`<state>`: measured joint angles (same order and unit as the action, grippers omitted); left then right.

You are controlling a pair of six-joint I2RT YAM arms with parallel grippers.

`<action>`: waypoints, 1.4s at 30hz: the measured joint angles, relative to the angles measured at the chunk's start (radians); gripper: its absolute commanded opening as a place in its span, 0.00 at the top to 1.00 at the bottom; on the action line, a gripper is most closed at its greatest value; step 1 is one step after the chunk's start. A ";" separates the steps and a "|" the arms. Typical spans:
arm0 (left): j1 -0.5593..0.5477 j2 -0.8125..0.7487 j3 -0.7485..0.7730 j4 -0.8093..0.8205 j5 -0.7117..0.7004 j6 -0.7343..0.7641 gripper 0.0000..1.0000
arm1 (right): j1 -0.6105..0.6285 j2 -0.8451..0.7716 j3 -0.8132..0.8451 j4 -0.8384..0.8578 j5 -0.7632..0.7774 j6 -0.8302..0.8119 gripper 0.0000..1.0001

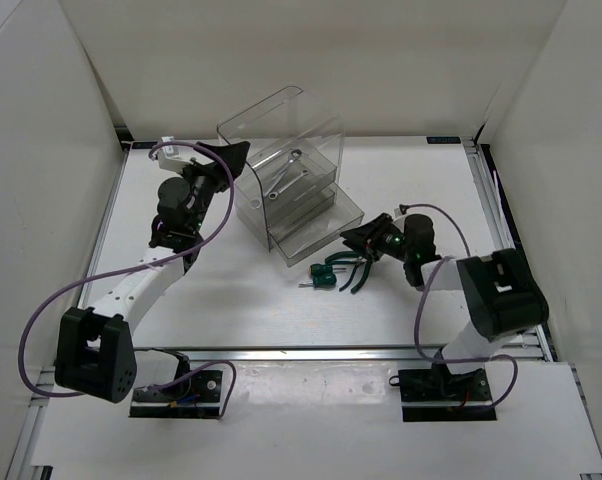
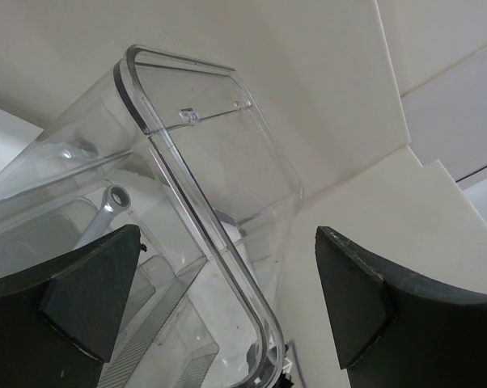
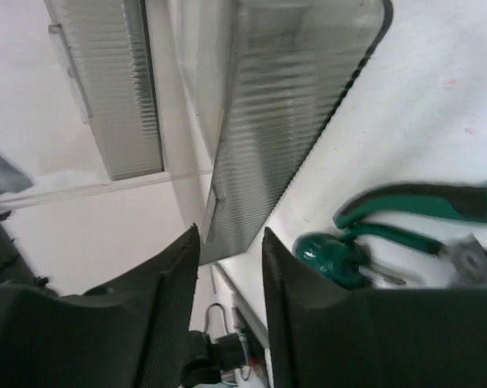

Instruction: Sort the tools into containers

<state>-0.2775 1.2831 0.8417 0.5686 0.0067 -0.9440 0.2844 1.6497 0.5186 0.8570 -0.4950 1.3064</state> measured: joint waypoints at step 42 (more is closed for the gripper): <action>0.000 -0.182 -0.111 -0.202 0.046 0.004 0.01 | 0.209 -0.125 0.239 -1.042 0.594 -0.722 0.53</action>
<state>-0.2779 1.1007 0.7303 0.3664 0.0528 -0.9401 0.4931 1.5249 0.7574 -0.1852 0.0990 0.5846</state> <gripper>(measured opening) 0.990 0.464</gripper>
